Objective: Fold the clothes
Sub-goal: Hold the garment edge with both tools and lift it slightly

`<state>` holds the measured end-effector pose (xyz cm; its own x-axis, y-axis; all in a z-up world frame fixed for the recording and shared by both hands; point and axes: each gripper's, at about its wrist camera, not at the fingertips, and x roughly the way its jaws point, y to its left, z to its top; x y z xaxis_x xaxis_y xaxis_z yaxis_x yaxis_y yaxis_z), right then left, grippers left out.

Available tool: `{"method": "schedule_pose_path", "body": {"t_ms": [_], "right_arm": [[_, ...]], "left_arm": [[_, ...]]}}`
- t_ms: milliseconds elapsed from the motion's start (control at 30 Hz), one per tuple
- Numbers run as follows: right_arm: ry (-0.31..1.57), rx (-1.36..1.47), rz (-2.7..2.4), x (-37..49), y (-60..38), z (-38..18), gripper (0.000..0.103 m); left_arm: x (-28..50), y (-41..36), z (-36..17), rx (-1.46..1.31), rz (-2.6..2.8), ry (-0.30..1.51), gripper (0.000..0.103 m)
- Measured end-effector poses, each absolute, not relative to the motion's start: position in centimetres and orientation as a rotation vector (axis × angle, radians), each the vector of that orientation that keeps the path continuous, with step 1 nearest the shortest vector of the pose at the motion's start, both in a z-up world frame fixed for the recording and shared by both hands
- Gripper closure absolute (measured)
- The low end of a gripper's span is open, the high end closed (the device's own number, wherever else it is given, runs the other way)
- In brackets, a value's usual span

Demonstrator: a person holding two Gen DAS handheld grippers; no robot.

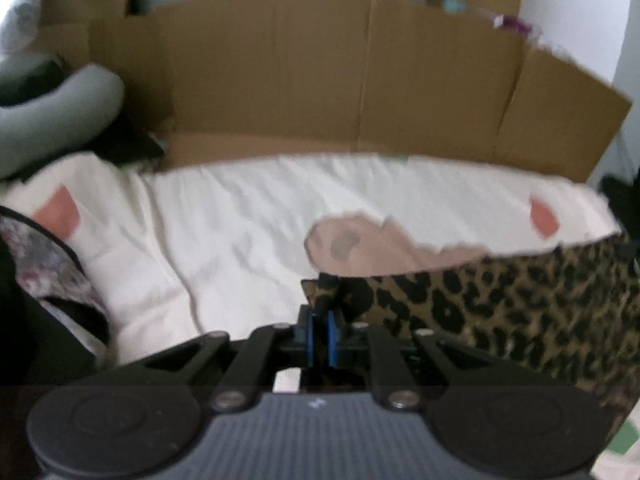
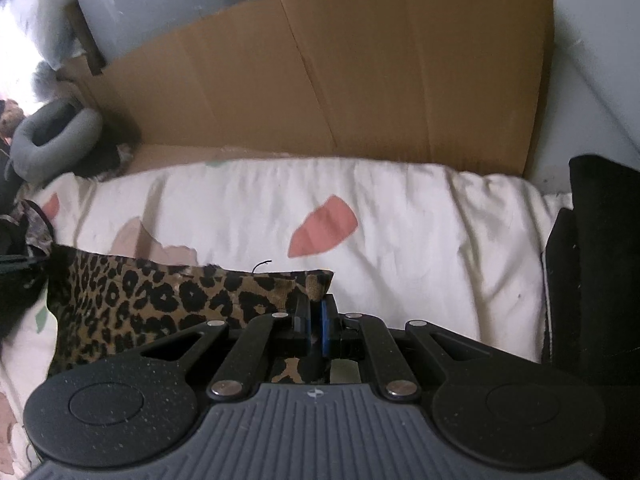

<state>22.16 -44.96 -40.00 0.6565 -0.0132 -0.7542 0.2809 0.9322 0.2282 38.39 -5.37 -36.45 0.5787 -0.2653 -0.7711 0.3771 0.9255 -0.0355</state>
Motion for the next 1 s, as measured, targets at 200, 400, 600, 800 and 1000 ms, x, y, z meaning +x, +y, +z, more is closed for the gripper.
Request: {"method": "schedule_pose_path", "body": {"t_ms": [200, 400, 600, 800, 1000], "right_arm": [[0.861, 0.343, -0.186, 22.8, -44.7, -41.0, 0.101], [0.807, 0.353, -0.188, 22.3, -44.8, -39.3, 0.101], [0.858, 0.357, -0.203, 23.4, -45.0, -41.7, 0.101], [0.918, 0.371, -0.201, 24.5, -45.1, -43.7, 0.099], [0.914, 0.401, -0.231, 24.1, -45.3, -43.0, 0.094]], "left_arm": [[38.0, -4.8, -36.6, 0.108, -0.362, 0.85, 0.096], [38.4, -4.7, -35.3, 0.113, -0.378, 0.814, 0.096], [40.1, -5.6, -38.2, 0.126, -0.382, 0.877, 0.095], [40.9, -6.2, -39.7, 0.124, -0.366, 0.923, 0.088], [40.3, -5.8, -38.1, 0.061, -0.301, 0.903, 0.073]]}}
